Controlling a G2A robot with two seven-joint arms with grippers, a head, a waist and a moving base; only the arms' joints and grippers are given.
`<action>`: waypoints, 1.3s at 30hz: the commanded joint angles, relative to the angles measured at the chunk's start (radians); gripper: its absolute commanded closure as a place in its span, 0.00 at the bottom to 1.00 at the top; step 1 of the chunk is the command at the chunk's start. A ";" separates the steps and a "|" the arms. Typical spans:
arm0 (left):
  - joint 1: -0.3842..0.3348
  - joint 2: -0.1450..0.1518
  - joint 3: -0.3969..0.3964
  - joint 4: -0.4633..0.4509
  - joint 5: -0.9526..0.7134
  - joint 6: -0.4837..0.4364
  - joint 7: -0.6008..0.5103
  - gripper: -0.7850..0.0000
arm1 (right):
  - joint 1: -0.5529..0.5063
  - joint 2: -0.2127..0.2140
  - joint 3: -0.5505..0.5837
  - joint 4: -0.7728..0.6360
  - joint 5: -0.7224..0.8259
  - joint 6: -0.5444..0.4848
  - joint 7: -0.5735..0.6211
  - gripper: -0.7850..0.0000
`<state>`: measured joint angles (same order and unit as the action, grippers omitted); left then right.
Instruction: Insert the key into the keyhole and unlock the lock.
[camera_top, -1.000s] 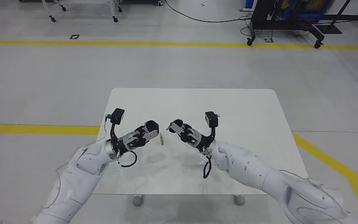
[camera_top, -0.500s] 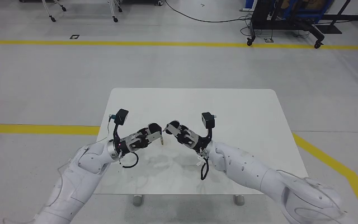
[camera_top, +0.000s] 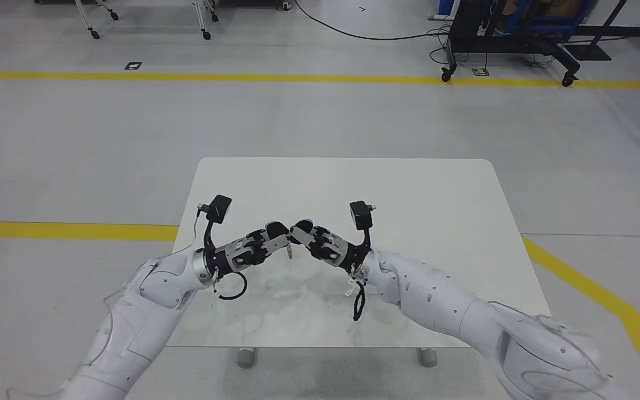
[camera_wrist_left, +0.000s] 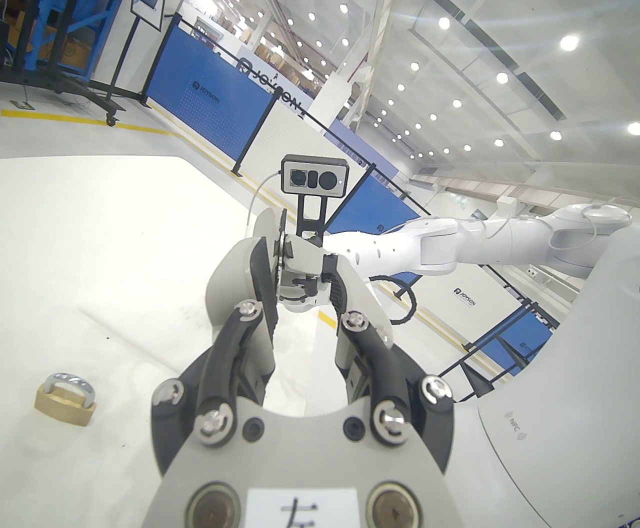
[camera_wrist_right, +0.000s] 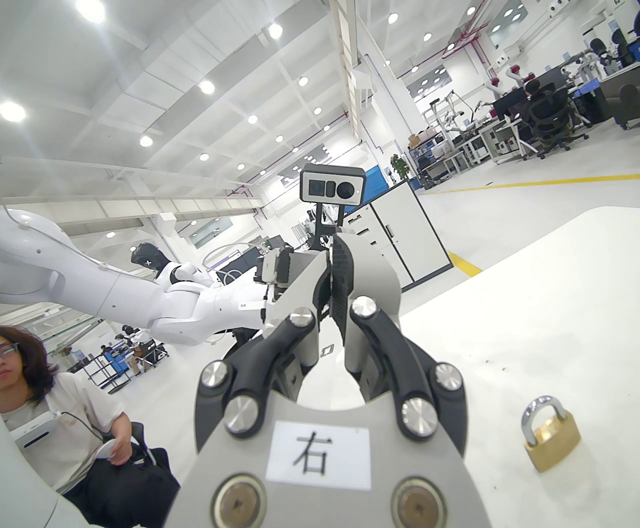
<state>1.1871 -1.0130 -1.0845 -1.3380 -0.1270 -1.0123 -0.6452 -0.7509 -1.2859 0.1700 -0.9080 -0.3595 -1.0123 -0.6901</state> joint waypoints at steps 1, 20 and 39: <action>0.001 -0.001 -0.003 0.001 -0.002 0.000 -0.004 0.83 | 0.000 0.000 0.000 0.000 0.000 0.000 0.000 1.00; -0.008 -0.019 -0.001 0.048 0.064 0.000 0.028 0.93 | 0.000 0.000 0.000 0.000 0.000 0.000 0.000 1.00; -0.015 -0.024 -0.003 0.070 0.037 0.000 0.038 1.00 | 0.000 0.000 0.000 0.000 0.000 0.000 0.000 0.00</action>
<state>1.1694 -1.0370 -1.0847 -1.2669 -0.0691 -1.0122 -0.6117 -0.7509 -1.2858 0.1700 -0.9081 -0.3594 -1.0124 -0.6904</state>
